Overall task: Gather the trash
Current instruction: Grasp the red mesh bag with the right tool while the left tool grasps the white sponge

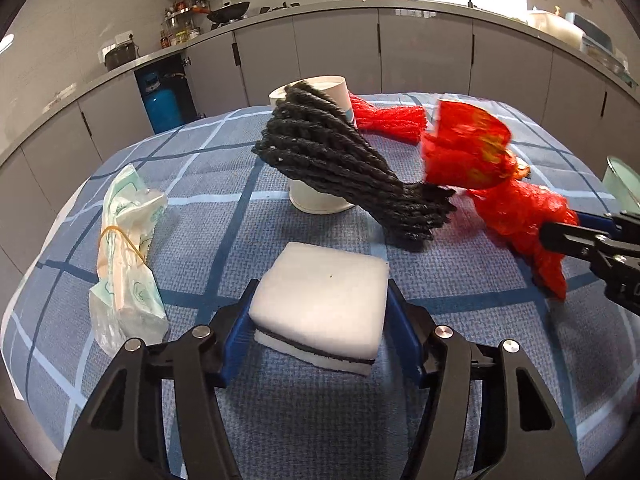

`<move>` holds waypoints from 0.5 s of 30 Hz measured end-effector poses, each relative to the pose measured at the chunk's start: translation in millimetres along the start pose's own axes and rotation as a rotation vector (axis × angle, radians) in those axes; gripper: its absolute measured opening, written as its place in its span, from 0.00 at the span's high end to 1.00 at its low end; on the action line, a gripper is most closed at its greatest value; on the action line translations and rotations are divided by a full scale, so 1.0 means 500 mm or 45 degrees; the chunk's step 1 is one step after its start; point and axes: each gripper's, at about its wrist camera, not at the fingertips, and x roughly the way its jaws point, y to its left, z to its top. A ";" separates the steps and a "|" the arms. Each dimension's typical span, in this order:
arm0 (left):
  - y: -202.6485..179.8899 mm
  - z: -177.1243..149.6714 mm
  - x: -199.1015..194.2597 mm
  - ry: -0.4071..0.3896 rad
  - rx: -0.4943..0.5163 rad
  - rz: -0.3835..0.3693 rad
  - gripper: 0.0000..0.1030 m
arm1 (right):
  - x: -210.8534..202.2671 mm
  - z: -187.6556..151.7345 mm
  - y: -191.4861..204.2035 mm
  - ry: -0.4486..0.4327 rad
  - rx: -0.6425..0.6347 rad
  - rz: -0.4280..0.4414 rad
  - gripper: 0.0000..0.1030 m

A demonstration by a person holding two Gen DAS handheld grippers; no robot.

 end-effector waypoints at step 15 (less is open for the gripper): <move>-0.035 0.002 -0.024 -0.087 -0.026 -0.031 0.42 | -0.097 -0.026 -0.059 -0.048 0.046 0.035 0.76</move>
